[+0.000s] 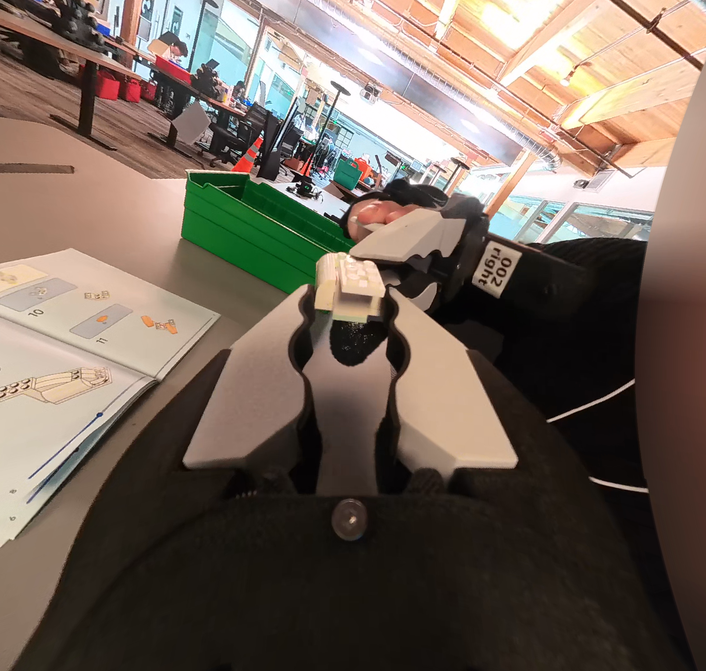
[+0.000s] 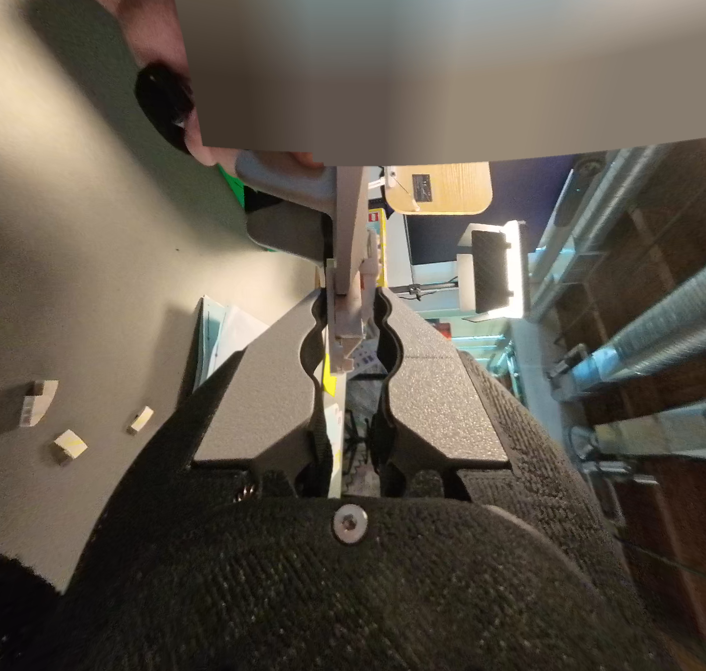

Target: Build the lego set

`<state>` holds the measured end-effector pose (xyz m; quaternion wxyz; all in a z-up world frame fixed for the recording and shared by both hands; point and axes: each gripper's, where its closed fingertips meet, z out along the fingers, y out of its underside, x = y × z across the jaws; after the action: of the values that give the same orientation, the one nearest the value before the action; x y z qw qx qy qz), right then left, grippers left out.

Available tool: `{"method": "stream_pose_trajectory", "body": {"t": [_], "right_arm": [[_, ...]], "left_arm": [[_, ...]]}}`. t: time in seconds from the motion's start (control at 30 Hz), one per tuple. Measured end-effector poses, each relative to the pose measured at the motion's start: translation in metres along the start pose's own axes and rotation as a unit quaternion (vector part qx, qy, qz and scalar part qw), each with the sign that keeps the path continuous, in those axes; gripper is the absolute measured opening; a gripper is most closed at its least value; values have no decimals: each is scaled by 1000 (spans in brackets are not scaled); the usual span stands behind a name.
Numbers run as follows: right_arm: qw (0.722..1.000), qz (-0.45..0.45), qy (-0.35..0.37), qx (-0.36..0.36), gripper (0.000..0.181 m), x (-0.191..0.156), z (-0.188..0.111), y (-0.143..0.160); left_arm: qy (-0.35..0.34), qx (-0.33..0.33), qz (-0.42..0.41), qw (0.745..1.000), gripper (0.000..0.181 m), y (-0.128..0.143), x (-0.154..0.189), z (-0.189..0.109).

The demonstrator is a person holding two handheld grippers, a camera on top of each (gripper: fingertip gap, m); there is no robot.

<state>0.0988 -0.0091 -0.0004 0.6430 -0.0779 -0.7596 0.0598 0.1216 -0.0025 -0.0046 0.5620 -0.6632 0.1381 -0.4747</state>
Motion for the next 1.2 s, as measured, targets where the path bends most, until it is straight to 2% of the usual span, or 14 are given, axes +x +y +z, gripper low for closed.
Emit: {"method": "stream_pose_trajectory", "body": {"t": [0.5, 0.63, 0.87, 1.07, 1.2], "right_arm": [[994, -44, 69, -74, 23, 2, 0, 5], [994, -36, 67, -75, 23, 2, 0, 6], [996, 27, 44, -70, 23, 1, 2, 12], [997, 19, 44, -62, 23, 1, 2, 9], [997, 4, 48, -52, 23, 2, 0, 6]], "left_arm": [[-32, 26, 41, 998, 34, -2, -4, 2], [-39, 33, 54, 997, 34, -2, -6, 3], [-82, 50, 63, 993, 35, -5, -12, 1], [-75, 42, 63, 994, 43, -3, -9, 1], [-74, 46, 62, 994, 43, -5, -10, 0]]}}
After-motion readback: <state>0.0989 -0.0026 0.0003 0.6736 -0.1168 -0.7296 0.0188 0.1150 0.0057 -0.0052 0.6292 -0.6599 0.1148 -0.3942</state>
